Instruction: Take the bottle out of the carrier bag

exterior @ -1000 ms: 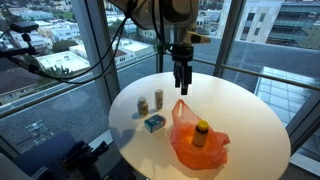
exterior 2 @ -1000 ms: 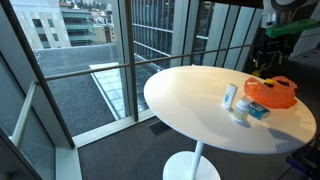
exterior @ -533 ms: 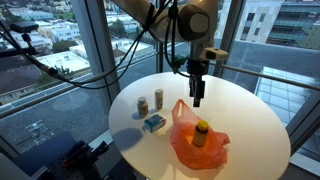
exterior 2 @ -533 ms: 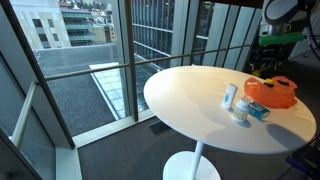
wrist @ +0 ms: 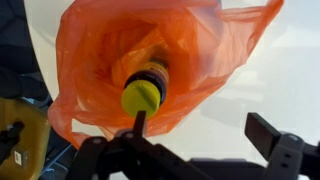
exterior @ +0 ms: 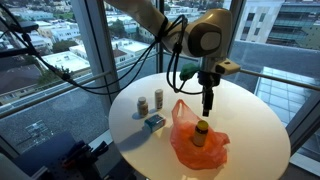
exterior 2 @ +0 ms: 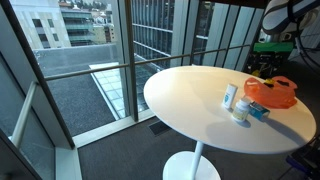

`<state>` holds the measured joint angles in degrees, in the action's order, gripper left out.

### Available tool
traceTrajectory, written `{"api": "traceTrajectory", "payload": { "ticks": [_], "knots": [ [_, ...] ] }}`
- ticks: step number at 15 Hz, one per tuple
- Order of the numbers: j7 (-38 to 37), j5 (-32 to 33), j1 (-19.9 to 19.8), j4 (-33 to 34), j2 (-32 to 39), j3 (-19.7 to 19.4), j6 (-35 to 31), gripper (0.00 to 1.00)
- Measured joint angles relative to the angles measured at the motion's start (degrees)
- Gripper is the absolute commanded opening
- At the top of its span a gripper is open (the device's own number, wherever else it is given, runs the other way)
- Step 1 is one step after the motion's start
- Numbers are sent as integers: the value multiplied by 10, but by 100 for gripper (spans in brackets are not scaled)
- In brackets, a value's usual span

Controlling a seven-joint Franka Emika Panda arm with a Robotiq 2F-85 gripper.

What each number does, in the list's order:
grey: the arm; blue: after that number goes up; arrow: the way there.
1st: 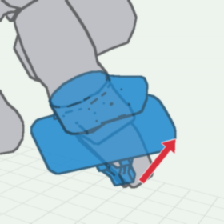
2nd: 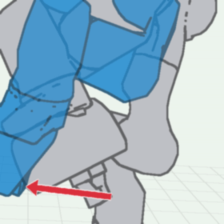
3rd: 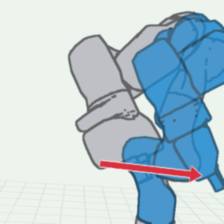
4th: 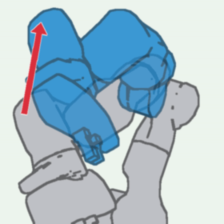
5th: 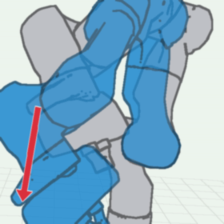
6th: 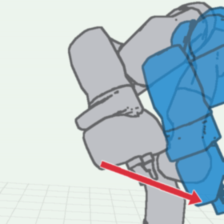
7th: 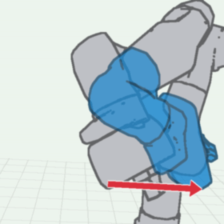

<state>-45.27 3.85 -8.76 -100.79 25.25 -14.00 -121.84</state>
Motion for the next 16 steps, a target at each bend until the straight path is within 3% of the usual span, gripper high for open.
{"api": "traceTrajectory", "payload": {
  "ticks": [16],
  "knots": [
    [-53, 0, 1, -67, -15, -13, -31, 100]
  ]
}}
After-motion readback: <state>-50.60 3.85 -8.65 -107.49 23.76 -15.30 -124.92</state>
